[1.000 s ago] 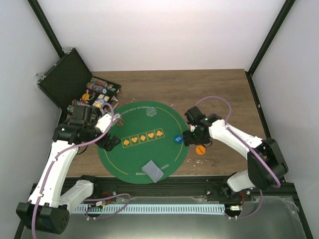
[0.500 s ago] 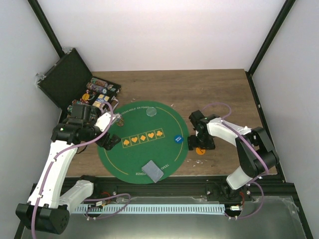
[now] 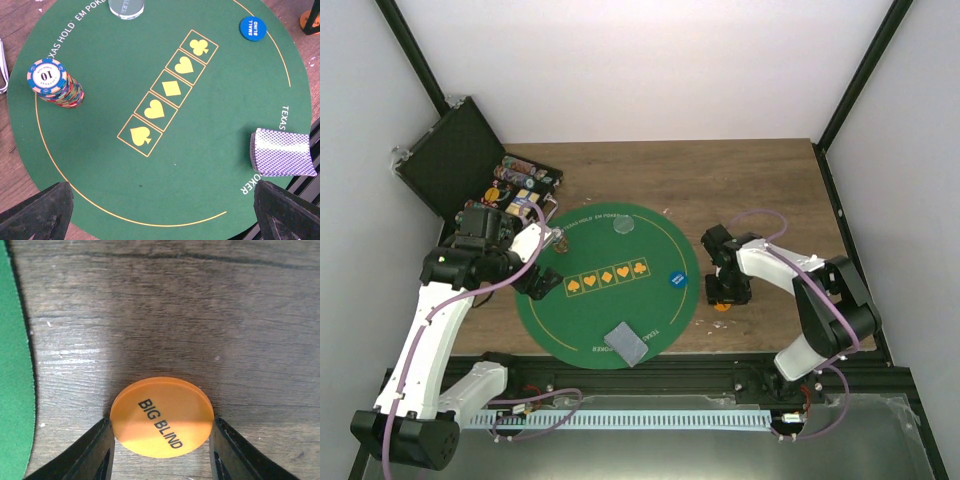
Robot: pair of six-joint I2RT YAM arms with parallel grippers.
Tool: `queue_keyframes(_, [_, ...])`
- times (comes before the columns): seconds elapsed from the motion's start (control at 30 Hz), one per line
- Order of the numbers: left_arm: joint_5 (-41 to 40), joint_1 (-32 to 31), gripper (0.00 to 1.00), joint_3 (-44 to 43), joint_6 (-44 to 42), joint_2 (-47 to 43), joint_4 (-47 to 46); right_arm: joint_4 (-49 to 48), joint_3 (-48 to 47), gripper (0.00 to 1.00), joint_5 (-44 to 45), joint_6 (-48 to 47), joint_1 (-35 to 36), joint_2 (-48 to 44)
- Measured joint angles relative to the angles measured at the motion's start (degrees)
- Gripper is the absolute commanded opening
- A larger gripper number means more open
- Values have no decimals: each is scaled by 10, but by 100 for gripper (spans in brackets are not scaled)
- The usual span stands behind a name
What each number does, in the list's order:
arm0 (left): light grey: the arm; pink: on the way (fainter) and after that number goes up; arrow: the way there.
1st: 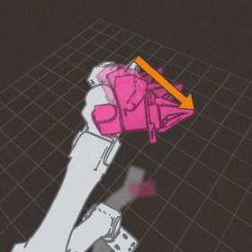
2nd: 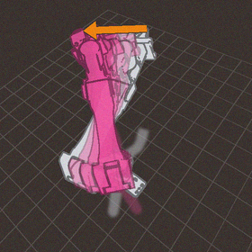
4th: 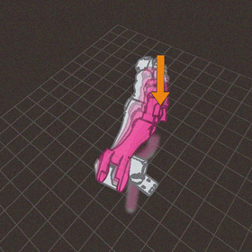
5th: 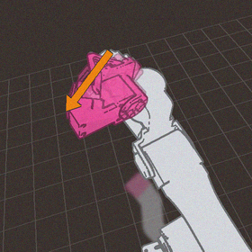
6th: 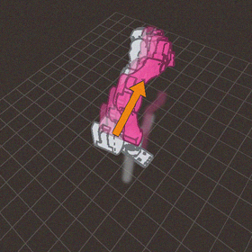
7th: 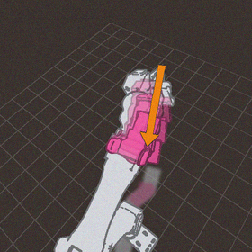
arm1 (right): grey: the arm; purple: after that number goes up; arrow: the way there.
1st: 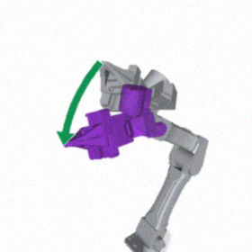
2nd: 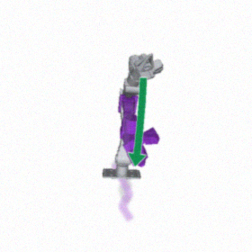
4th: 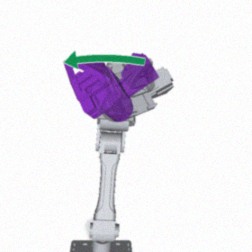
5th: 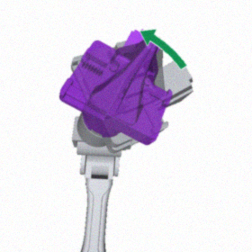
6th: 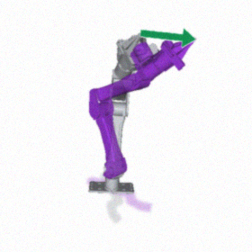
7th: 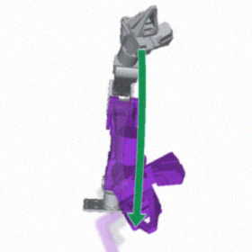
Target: Distribute texas hold em gaming equipment
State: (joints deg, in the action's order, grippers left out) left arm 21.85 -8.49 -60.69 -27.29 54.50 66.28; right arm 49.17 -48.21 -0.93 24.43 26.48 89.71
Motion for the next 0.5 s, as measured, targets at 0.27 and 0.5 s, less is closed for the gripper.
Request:
queue_keyframes(0.27, [3,0,100,-2,-2,0,3,-2,4,40,5,6,19,-5])
queue_keyframes(0.5, [3,0,99,-3,-5,2,6,14,9,39,-8,29,89,-9])
